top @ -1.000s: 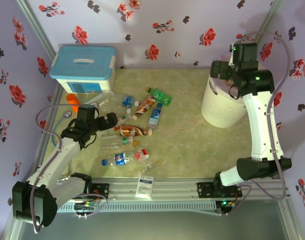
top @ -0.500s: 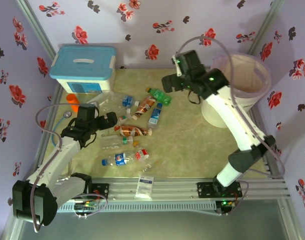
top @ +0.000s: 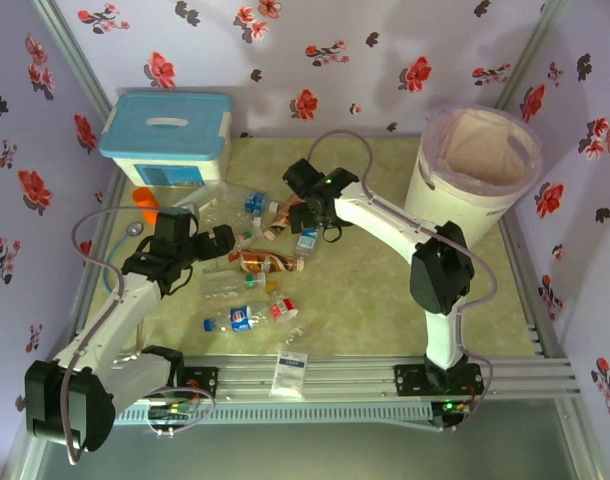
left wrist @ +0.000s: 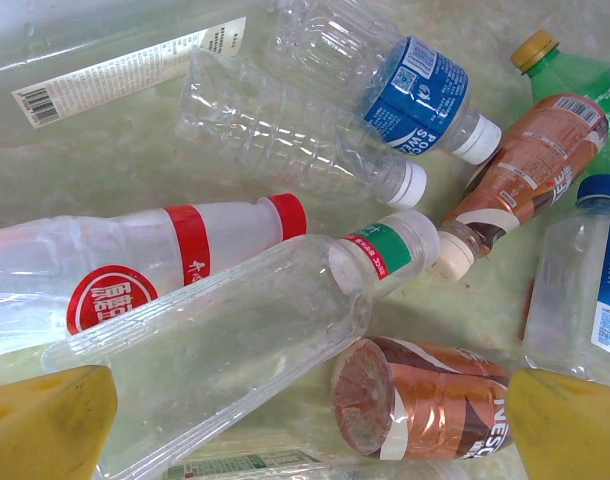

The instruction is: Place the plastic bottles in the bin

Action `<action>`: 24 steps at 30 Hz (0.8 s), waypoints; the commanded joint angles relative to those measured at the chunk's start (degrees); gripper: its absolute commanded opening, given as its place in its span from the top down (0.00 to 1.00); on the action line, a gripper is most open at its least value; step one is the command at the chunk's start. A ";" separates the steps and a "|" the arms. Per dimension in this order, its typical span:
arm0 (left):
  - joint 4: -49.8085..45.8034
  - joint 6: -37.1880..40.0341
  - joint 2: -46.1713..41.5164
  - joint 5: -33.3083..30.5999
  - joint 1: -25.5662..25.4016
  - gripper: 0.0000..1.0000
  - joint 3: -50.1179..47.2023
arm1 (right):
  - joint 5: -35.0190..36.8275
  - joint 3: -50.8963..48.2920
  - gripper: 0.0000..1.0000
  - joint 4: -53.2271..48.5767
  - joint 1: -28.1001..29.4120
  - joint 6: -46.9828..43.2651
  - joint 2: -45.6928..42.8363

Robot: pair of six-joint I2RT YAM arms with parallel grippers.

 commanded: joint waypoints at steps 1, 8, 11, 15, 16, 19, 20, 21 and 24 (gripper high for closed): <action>0.38 0.78 -0.50 -1.03 -0.17 0.00 -0.29 | -1.78 -1.66 0.01 4.26 0.74 5.36 2.36; 0.49 1.01 -0.59 -1.07 -0.18 0.00 -0.68 | -2.97 -2.51 0.04 7.71 0.94 5.83 8.32; 0.55 1.03 -0.84 -1.02 -0.15 0.00 -0.99 | -0.39 -4.15 0.07 10.67 0.90 5.19 8.95; 0.57 1.12 -1.03 -0.98 -0.12 0.00 -1.33 | -0.54 -5.68 0.09 12.85 0.86 5.17 10.26; 0.63 1.03 -1.04 -1.05 -0.15 0.00 -1.39 | -0.60 -5.70 0.10 12.91 0.85 5.28 10.76; 0.67 0.91 -1.03 -1.00 -0.18 0.00 -1.34 | -0.38 -6.47 0.14 13.59 0.74 5.34 11.19; 0.58 0.87 -1.12 -1.06 -0.11 0.00 -1.32 | -0.33 -6.93 0.15 13.97 0.77 5.46 11.03; 0.53 0.99 -1.28 -1.05 -0.13 0.00 -1.27 | -0.34 -7.26 0.17 14.27 0.69 5.39 10.92; 0.61 0.92 -1.63 -1.02 -0.02 0.00 -1.54 | -0.71 -7.07 0.21 13.92 0.36 4.75 11.43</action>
